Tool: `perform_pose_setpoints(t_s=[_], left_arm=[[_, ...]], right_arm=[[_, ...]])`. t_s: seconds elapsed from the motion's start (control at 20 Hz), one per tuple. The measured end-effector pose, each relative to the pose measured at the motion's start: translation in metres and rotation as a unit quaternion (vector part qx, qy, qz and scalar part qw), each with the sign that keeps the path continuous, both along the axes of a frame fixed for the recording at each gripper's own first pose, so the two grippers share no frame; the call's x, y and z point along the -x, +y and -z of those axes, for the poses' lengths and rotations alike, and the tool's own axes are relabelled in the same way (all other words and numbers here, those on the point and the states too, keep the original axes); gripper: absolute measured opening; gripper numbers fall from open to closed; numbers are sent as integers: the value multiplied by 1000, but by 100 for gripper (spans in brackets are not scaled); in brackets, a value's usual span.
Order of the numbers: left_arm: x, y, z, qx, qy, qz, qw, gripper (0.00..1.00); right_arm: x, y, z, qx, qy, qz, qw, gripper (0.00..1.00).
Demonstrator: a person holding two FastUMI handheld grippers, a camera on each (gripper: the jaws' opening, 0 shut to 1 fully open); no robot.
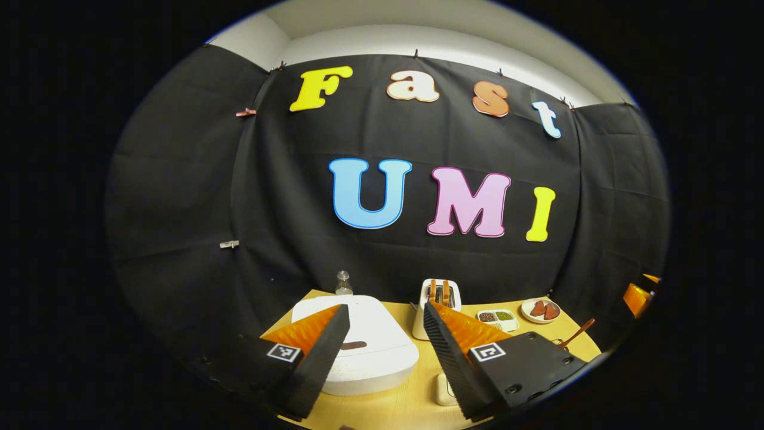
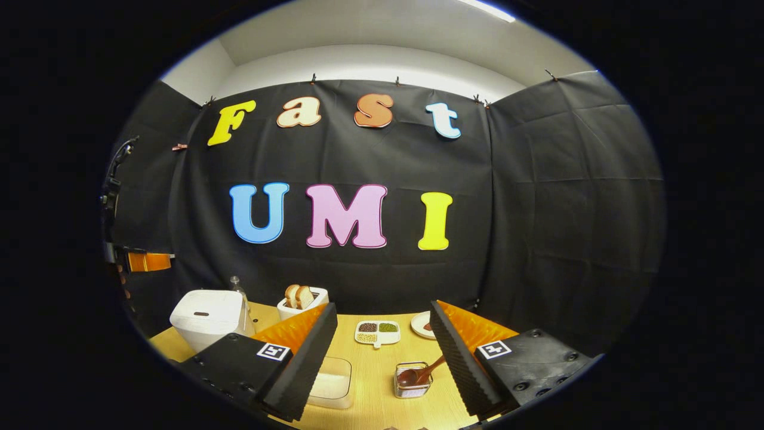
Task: Close the left gripper, press the button to open the rice cooker; take a wooden spoon from the chopstick holder with the right hand, scoop a spoonful of rice and pour it into the rice cooker, then put the wooden spoon back into the chopstick holder.
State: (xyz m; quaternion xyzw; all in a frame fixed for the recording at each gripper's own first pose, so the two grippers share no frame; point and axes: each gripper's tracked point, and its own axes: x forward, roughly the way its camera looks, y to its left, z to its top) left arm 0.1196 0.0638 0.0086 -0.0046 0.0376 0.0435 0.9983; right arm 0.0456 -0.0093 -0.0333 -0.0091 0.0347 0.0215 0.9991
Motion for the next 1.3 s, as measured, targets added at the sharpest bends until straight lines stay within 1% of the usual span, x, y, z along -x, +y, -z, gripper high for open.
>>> perform_pose_setpoints(t_s=[0.05,0.1,0.15,0.2,0.25,0.35,0.4,0.45,0.5,0.55,0.6,0.65,0.7,0.75,0.8,0.85,0.9,0.95,1.0,1.1,1.2,1.3], left_arm=[[-9,5,4,5,7,2,1000,82],[-17,10,7,8,15,6,1000,80],[-27,15,14,10,25,7,1000,63],[-37,19,19,13,34,12,999,57],[-45,22,26,20,46,17,999,48],[-62,30,46,29,75,20,997,34],[-71,34,55,28,87,23,996,29],[-81,37,65,25,99,27,994,20],[-89,43,76,22,114,24,993,15],[-100,45,86,25,123,29,992,9],[-108,47,96,29,134,32,990,8],[-112,50,105,29,145,29,989,11],[-117,55,110,26,152,27,988,7],[-122,57,116,27,160,28,986,10],[-124,59,125,31,173,32,984,7],[-126,60,133,36,184,36,982,7],[-128,63,144,36,195,35,979,7],[-129,66,152,35,205,34,978,10],[-130,68,159,35,211,34,976,7],[-128,72,169,46,223,34,973,7],[-128,71,173,60,220,37,973,7],[-123,71,175,61,225,40,972,7]], right_arm=[[1,-1,4,0,4,1,1000,98],[2,-1,7,0,8,1,1000,98],[4,-2,10,2,12,1,1000,98],[6,-3,11,4,14,2,1000,98],[8,-4,13,5,17,3,1000,98],[13,-5,18,4,23,4,1000,98],[16,-4,21,3,27,4,1000,98],[18,-3,23,3,31,4,1000,98],[20,-2,27,5,36,4,999,98],[22,-1,30,5,41,4,999,98],[24,0,31,3,44,5,999,98],[27,0,32,0,45,7,999,98],[29,-1,31,-2,46,10,999,98],[30,-1,33,-3,48,13,999,98],[32,-1,34,-3,49,17,999,98],[35,-3,37,-4,52,21,998,98],[38,-4,39,-8,57,24,998,98],[40,-2,41,-15,62,27,998,98],[42,0,43,-21,67,28,997,98],[47,2,46,-20,73,30,997,98],[50,3,47,-16,74,34,997,98],[55,8,49,-17,76,37,996,98]])
